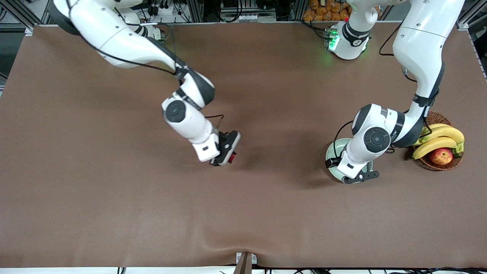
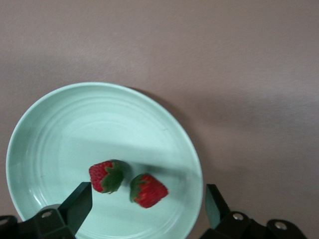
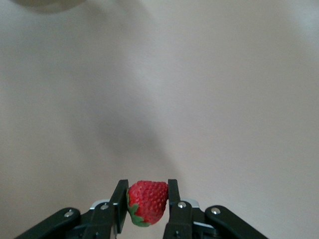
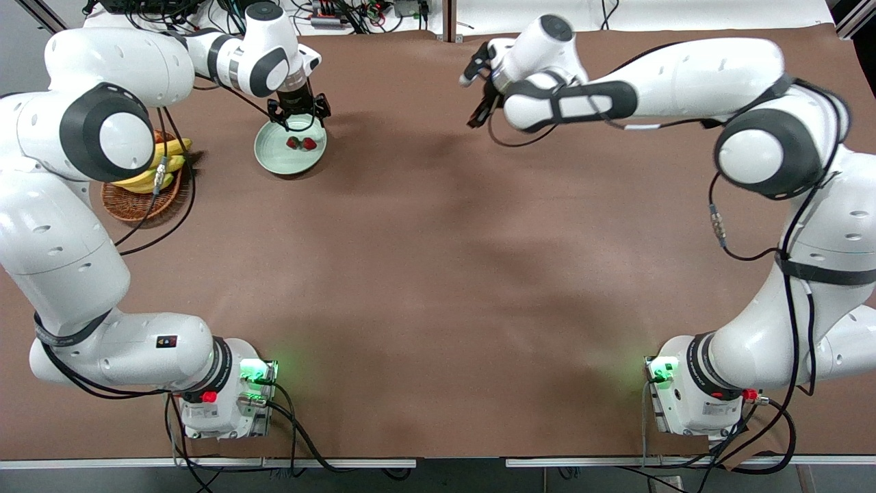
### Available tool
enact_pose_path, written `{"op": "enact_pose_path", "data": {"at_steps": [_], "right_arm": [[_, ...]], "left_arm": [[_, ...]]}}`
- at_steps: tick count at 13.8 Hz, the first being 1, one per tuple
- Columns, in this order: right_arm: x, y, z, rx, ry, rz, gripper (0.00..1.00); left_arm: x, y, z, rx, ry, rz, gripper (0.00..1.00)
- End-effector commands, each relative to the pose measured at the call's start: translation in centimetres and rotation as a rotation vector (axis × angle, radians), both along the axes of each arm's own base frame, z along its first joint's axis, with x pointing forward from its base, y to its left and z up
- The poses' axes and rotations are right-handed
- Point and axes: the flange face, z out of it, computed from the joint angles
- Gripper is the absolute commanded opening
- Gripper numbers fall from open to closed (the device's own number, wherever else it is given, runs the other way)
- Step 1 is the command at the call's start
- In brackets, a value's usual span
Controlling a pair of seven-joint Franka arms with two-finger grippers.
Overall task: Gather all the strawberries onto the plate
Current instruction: 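Release the strawberry onto the plate while the right gripper sets one mid-table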
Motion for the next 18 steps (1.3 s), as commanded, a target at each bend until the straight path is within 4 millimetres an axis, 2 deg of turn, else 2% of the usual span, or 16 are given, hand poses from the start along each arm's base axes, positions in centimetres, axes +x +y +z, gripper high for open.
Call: {"op": "enact_pose_path", "data": {"at_steps": [1, 3, 5, 9, 12, 13, 14, 15, 18], "right_arm": [[-0.6, 4.1, -1.1, 0.023, -0.020, -0.063, 0.00], [-0.5, 6.5, -2.1, 0.050, -0.011, -0.089, 0.00], [-1.2, 8.3, -3.9, 0.059, 0.003, -0.079, 0.00], [-3.1, 10.2, -6.7, 0.077, 0.008, -0.055, 0.00], [-3.7, 10.5, -7.4, 0.064, 0.008, -0.044, 0.02], [-3.9, 10.7, -7.6, 0.057, 0.006, -0.039, 0.21], [-4.1, 10.8, -7.7, 0.052, 0.002, -0.036, 0.63], [-4.2, 10.8, -7.8, 0.049, 0.004, -0.035, 1.00], [-3.1, 9.8, -7.2, 0.047, -0.006, -0.052, 1.00]], "left_arm": [[0.0, -2.3, 2.3, -0.012, -0.040, -0.029, 1.00], [-0.3, -4.1, 3.0, -0.031, -0.046, -0.044, 1.00], [-0.9, -6.0, 3.1, -0.046, -0.044, -0.058, 1.00], [-1.2, -7.2, 3.4, -0.058, -0.047, -0.067, 1.00], [-1.5, -8.0, 3.7, -0.066, -0.049, -0.078, 1.00], [-1.5, -8.1, 3.6, -0.067, -0.047, -0.079, 1.00], [-1.6, -8.4, 3.6, -0.069, -0.047, -0.079, 1.00], [-2.0, -9.4, 3.8, -0.073, -0.048, -0.078, 1.00], [-2.3, -11.0, 4.0, -0.078, -0.055, -0.084, 1.00]]}}
